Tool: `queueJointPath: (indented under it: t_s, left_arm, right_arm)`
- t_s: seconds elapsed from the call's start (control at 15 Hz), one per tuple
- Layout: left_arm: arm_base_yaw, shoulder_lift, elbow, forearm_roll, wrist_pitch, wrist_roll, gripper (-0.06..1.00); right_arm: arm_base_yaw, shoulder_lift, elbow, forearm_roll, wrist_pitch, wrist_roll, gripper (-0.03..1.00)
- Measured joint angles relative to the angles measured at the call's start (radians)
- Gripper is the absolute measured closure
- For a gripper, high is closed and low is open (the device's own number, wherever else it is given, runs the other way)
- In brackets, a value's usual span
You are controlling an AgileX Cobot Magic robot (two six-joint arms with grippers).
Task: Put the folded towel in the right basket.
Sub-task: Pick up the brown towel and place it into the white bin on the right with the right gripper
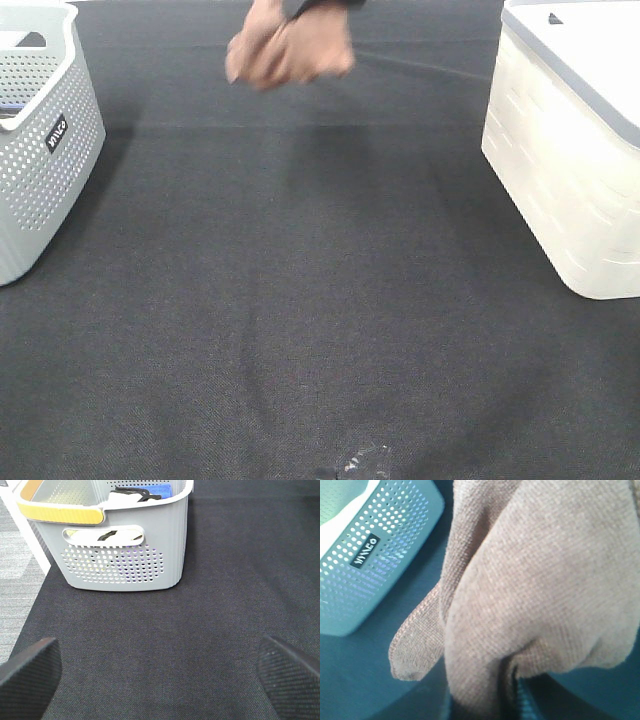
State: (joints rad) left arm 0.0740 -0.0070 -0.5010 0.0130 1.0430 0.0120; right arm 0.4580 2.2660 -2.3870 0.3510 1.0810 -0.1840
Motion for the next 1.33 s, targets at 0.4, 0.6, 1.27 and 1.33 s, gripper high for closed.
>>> queueJointPath:
  t_s: [0.4,0.6,1.27,1.33]
  left_arm:
    - [0.0,0.0,0.0,0.001,0.0,0.0,-0.05]
    - [0.0,0.0,0.0,0.001,0.0,0.0,-0.05]
    - [0.0,0.0,0.0,0.001,0.0,0.0,-0.05]
    - [0.0,0.0,0.0,0.001,0.0,0.0,-0.05]
  right_arm:
    - [-0.312,-0.229,-0.001,-0.094,0.133,0.047,0.72]
    - [-0.511,-0.239,0.004,-0.102,0.135,0.08,0.72]
    - [-0.654,-0.239,0.403,-0.156,0.045,0.071,0.67]
    - [-0.654,-0.239,0.419,-0.154,0.043,0.071,0.46]
